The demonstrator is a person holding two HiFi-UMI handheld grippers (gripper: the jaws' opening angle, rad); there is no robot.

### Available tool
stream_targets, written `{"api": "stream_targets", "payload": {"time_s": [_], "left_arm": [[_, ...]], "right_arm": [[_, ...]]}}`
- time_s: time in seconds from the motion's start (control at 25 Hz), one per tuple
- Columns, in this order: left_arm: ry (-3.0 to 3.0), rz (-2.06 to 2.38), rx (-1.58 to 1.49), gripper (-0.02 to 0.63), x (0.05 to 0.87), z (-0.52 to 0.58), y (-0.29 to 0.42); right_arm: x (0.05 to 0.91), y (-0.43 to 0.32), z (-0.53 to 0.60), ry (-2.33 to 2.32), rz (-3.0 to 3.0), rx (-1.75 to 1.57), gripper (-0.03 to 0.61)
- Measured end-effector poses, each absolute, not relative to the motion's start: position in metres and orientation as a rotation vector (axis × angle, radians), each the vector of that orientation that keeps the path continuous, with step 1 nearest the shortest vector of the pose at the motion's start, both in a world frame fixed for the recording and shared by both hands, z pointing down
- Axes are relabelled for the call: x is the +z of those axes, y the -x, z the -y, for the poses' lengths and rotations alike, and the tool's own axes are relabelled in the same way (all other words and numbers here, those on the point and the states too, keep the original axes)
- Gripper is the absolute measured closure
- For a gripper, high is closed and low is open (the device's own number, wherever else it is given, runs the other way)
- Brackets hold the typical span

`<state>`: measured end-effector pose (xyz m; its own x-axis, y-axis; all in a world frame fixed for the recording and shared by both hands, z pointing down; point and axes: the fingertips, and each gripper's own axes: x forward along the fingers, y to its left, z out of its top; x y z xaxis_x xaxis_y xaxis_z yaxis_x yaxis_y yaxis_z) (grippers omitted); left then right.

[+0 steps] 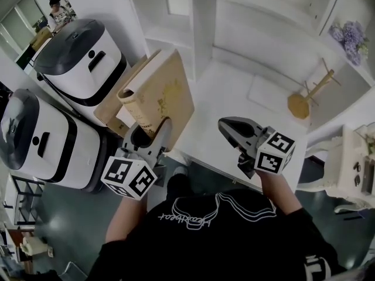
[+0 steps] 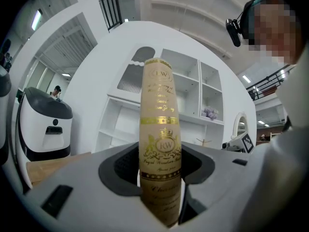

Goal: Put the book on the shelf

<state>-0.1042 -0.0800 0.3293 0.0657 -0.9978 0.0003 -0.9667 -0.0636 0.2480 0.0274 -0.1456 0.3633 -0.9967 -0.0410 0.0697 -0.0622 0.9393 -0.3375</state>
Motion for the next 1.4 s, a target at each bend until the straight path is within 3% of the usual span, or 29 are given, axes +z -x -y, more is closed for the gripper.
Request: {"api": "stream_targets", "payload": {"time_s": [0.72,1.4], "left_arm": [[-2.309,1.836,-0.265,0.413,0.313,0.228,0.225],[-2.422,1.873,-0.131,0.412,0.324,0.323,0.256]], "right_arm": [[0.351,0.062,0.245,-0.429,3.021,0.538,0.572],[0.355,0.067,0.287,-0.719,2.968,0.517,0.572]]}}
